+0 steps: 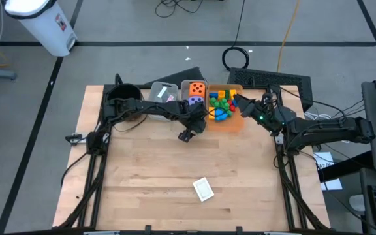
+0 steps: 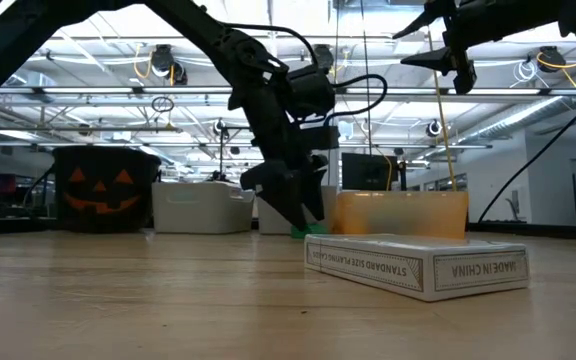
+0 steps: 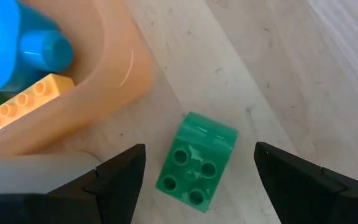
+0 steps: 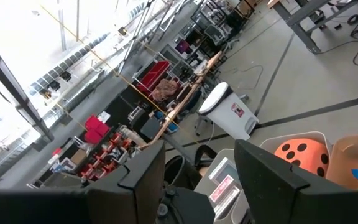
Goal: Pick & Place Toys
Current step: Put the green game piece into the orange bin
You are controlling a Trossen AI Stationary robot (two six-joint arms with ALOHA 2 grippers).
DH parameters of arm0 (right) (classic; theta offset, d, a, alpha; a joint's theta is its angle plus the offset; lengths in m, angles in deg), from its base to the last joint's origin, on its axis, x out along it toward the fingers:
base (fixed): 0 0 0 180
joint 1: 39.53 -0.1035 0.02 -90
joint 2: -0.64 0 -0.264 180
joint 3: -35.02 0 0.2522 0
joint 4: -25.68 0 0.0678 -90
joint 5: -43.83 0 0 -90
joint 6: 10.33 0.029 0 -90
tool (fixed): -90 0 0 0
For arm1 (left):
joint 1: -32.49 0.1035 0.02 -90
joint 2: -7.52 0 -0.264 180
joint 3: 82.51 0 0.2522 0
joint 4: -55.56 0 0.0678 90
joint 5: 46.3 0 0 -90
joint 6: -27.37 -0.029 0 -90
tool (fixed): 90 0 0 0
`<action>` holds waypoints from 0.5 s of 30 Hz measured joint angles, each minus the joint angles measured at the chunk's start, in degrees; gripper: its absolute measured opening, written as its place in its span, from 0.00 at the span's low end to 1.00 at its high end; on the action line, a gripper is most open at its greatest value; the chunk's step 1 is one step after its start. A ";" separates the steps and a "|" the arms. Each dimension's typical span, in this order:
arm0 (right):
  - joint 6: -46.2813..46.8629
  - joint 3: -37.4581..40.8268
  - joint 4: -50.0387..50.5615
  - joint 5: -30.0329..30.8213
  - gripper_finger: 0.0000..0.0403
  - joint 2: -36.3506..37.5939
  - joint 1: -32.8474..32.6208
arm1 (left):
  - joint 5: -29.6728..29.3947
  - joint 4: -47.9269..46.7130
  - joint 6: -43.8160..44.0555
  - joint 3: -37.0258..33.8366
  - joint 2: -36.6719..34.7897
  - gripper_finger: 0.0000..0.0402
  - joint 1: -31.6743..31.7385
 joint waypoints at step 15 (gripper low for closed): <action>0.15 0.00 0.53 -0.20 0.46 0.00 0.02 | -2.12 -4.83 0.44 0.11 1.64 0.77 -2.95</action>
